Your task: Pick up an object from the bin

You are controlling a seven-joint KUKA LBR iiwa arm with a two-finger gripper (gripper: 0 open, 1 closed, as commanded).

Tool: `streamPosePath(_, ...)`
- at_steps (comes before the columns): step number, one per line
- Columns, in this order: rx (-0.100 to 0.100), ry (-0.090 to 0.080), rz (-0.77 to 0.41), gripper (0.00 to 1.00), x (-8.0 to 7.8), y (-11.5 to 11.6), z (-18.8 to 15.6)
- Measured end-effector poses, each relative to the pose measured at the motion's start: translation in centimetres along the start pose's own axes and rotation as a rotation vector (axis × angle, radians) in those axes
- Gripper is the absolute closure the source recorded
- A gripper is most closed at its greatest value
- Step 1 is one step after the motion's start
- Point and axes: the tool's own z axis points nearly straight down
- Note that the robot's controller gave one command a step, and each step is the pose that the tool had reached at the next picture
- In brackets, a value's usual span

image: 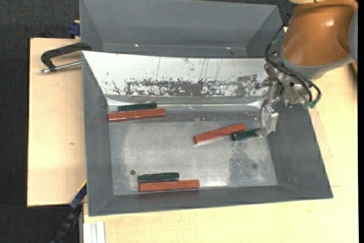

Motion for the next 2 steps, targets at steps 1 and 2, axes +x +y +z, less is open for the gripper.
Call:
streamPosePath(1,0.0,0.0,0.0,0.0,0.0,0.0,0.0)
streamPosePath(2,0.003,-0.005,-0.039,0.0,0.0,0.0,4.3)
